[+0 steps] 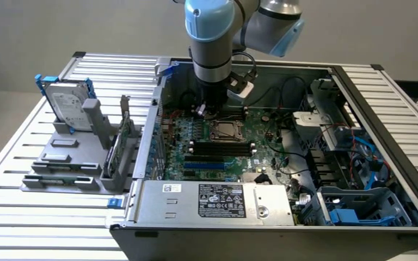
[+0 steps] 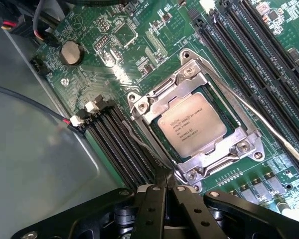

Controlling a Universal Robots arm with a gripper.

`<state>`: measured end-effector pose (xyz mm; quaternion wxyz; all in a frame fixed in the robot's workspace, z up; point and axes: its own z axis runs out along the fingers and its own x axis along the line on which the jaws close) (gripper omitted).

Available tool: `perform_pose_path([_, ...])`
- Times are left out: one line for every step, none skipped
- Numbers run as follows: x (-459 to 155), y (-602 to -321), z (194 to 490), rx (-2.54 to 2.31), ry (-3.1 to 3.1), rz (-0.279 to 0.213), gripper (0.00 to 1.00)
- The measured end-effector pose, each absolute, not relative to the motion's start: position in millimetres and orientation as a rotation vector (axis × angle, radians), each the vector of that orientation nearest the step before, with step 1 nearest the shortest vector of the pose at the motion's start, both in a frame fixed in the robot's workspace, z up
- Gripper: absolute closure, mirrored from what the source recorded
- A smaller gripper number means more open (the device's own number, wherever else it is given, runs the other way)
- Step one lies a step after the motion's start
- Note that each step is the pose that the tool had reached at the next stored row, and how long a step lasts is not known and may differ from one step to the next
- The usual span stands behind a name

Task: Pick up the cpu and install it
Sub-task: 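Install the first cpu locking lever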

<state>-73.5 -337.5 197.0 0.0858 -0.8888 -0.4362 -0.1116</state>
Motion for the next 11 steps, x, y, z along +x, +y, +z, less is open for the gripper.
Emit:
perform_pose_path([-73.0,-337.3,196.9,-2.652,-1.295,-0.333,0.89])
perform_pose_path([-72.6,-337.2,196.8,-2.655,-1.29,-0.334,0.89])
perform_pose_path([-72.2,-336.9,196.7,-2.658,-1.284,-0.334,0.89])
perform_pose_path([-71.8,-336.8,196.6,-2.661,-1.28,-0.335,0.89])
perform_pose_path([-71.4,-336.6,196.5,-2.663,-1.275,-0.335,0.89])
perform_pose_path([-70.9,-336.5,196.4,-2.666,-1.271,-0.336,0.89])
perform_pose_path([-70.3,-336.4,196.3,-2.668,-1.267,-0.336,0.89])
perform_pose_path([-69.7,-336.3,196.2,-2.67,-1.263,-0.337,0.89])
perform_pose_path([-69.2,-336.2,196.2,-2.673,-1.259,-0.337,0.89])
perform_pose_path([-68.6,-336.1,196.1,-2.675,-1.255,-0.337,0.89])
perform_pose_path([-68.0,-336.0,196.0,-2.677,-1.251,-0.338,0.89])
